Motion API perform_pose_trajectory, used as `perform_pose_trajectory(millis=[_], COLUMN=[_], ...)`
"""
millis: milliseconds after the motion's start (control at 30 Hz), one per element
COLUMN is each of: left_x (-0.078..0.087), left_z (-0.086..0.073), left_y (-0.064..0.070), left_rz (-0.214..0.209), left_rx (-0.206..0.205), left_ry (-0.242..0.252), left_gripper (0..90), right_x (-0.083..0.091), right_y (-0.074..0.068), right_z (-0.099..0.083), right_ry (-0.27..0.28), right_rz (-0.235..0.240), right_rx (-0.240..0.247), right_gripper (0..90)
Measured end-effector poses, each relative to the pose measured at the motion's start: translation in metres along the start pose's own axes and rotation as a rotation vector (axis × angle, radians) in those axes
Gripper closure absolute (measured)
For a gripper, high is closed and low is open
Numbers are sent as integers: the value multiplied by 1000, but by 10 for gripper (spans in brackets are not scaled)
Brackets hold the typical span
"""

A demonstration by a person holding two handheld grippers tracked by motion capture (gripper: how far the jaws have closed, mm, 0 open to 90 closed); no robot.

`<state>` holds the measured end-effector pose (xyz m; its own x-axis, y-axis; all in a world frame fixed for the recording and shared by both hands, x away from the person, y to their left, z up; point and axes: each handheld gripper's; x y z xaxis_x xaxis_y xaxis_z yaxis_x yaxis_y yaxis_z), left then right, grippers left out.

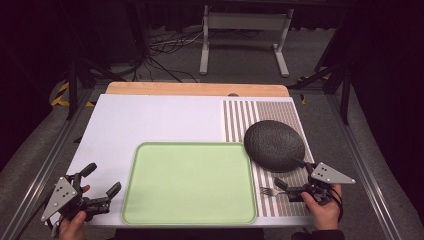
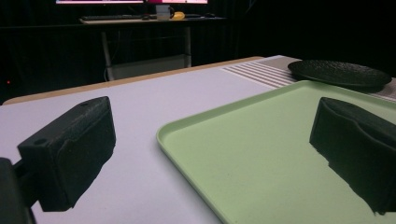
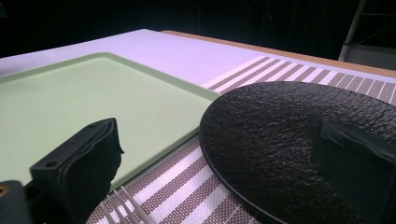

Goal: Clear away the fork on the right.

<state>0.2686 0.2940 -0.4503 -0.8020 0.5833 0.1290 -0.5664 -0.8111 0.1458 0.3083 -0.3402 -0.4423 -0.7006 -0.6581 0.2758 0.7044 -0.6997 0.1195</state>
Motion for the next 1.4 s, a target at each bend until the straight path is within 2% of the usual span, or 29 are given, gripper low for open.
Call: perform_pose_trajectory(millis=[1067, 1200, 1400], left_x=[1, 1, 0], left_z=[2, 2, 1], left_y=[1, 1, 1], left_rz=[-2, 1, 6], left_rx=[-13, -14, -15], left_ry=[-3, -5, -9], left_gripper=[13, 13, 13], right_x=[0, -2, -10], right_y=[-1, 1, 5], right_z=[1, 8, 21], right_ry=[8, 31, 50], right_rz=[10, -10, 8], right_rx=[4, -10, -25], right_gripper=[17, 6, 6])
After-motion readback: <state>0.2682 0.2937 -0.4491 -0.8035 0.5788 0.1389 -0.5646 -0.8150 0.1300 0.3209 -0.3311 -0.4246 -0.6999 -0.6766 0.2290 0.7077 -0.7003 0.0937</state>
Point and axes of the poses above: each handheld gripper's, and its own axes: x roughly backward along the jaws, z roughly out of its top, y roughly to its right, and after that the axes turned 8 degrees about x, right-handed
